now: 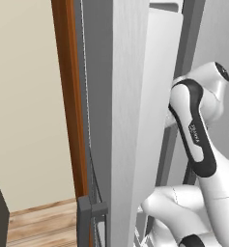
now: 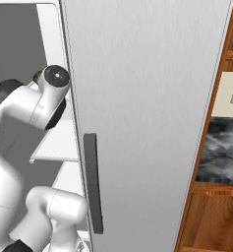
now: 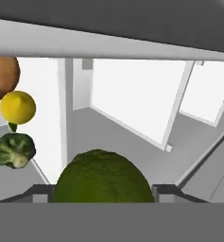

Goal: Take the lime and potato from the second highest rack and move them to the highest rack where the lemon and broccoli are located, to maximize freezer space. Close the freezer door after rearranging.

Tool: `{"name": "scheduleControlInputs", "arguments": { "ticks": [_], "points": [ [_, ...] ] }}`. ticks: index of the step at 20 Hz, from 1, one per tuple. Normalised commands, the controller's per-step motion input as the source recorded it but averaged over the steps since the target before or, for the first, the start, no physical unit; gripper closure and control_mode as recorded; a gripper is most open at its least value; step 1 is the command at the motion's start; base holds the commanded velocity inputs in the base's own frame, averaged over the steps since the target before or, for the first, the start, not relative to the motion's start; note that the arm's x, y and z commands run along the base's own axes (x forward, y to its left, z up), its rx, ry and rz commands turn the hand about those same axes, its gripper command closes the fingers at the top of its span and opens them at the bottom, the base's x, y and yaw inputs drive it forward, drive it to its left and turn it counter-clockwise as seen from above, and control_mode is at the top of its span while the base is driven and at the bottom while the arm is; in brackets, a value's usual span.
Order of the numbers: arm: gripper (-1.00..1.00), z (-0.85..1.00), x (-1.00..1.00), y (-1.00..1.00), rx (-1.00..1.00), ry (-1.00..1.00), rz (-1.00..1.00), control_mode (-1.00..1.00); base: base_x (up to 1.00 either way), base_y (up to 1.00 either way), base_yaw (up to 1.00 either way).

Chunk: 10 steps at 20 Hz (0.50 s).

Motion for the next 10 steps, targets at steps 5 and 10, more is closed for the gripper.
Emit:
{"name": "scheduleControlInputs", "arguments": {
  "ticks": [5,10],
  "points": [
    [1.0,0.26,0.67,0.06,0.0,-0.04,0.0,-1.0,0.0,0.0,0.0],
    [1.0,0.05,0.62,0.28,-0.01,-0.06,0.0,-1.0,0.0,0.0,0.0]
  ]
}}
